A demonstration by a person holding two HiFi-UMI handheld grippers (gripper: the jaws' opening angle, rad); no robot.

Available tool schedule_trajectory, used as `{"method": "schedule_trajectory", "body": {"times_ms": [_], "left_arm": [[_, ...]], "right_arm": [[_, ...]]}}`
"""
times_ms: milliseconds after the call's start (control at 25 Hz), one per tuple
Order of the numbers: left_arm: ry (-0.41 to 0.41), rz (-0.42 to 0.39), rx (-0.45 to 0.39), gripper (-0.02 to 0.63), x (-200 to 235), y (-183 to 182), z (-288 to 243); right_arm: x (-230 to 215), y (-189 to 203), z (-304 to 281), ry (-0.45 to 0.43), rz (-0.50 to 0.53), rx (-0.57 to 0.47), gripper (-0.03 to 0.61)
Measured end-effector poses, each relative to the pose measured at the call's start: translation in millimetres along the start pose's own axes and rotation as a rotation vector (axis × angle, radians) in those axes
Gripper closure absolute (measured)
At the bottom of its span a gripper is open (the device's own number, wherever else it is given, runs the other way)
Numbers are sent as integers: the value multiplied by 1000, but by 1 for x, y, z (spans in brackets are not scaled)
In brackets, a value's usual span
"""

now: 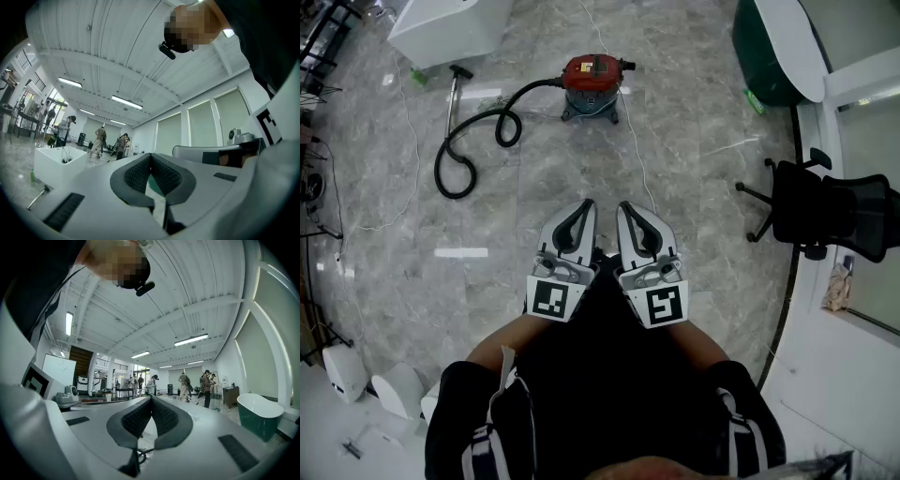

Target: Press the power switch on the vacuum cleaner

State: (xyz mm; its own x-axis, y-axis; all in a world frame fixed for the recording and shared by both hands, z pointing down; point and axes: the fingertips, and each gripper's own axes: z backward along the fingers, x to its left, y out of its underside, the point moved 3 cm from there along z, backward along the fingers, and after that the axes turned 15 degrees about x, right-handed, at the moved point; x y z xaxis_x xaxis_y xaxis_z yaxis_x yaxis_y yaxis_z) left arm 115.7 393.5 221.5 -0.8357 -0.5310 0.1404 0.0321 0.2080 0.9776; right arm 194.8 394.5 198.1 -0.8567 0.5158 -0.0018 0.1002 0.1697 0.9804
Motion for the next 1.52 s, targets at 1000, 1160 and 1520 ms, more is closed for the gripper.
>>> {"method": "schedule_trajectory", "body": {"times_ms": [1000,1160,1520], "left_arm": [[-53,5,-14,595,-7,-2,5],[-55,0,-4,595,-15,0,5],[-64,-14,6,595,-17,2,1]], "right_arm": [[-29,17,21,33,-77,17,558],[-40,19,27,48,-96,18,558],[-49,24,28,59,-125,29,558]]}}
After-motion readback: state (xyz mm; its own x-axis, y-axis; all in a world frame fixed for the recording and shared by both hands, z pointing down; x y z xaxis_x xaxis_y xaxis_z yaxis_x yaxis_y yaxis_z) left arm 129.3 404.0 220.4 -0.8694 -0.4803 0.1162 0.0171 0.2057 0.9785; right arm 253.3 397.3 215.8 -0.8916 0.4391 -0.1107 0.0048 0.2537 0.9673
